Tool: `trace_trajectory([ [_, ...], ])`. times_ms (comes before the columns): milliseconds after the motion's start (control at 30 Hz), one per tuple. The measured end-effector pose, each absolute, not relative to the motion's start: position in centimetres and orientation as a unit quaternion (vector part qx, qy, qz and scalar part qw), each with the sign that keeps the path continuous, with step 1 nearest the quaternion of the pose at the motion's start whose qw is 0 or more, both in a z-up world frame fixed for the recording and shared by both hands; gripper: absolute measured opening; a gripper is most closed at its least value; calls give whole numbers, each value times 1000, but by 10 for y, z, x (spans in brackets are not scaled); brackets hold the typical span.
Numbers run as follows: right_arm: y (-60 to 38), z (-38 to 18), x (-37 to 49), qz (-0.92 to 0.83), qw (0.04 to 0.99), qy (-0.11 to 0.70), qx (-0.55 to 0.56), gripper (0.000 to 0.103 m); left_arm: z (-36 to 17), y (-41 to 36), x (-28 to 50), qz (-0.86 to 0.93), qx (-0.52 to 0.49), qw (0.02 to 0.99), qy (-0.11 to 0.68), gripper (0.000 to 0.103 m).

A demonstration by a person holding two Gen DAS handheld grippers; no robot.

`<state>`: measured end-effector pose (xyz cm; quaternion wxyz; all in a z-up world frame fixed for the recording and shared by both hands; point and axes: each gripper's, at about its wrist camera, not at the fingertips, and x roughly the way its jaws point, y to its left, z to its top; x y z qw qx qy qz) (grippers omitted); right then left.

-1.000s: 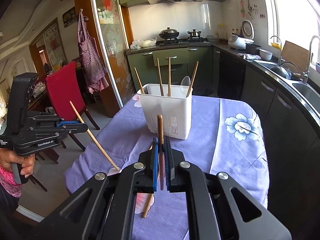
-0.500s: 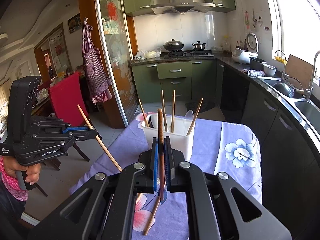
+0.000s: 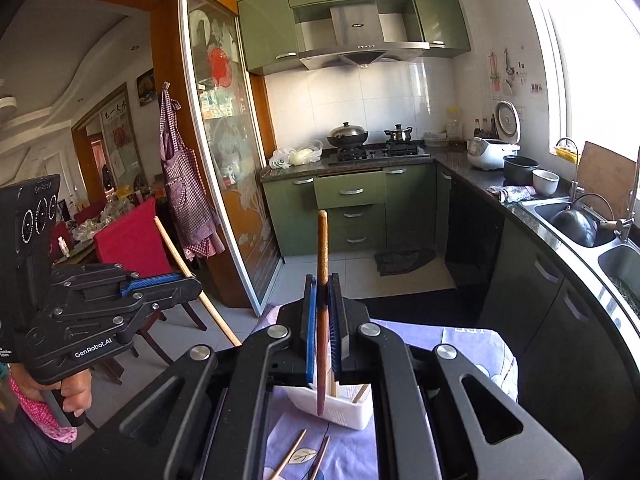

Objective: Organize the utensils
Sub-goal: 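Lift both chopsticks upright, carry over the white holder and open both tools, then move both open tools back down to the last two chopsticks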

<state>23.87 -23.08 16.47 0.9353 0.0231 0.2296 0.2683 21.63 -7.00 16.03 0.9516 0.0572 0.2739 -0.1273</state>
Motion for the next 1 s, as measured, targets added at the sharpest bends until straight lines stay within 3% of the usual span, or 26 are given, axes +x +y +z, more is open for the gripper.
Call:
trace_trajectory([
  [333, -214, 104, 321, 268, 921, 280, 24, 7, 98, -74, 288, -120, 53, 929, 346, 6],
  [700, -201, 34, 338, 269, 900, 342, 11, 7, 33, -73, 300, -119, 50, 902, 411, 6],
  [900, -206, 50, 307, 269, 906, 327, 13, 25, 47, -70, 276, -115, 50, 908, 400, 7],
  [967, -215, 57, 288, 272, 907, 320, 22, 54, 52, -69, 260, -113, 51, 912, 391, 16],
  [1000, -220, 60, 277, 273, 908, 317, 26, 61, 52, -68, 252, -111, 52, 913, 389, 19],
])
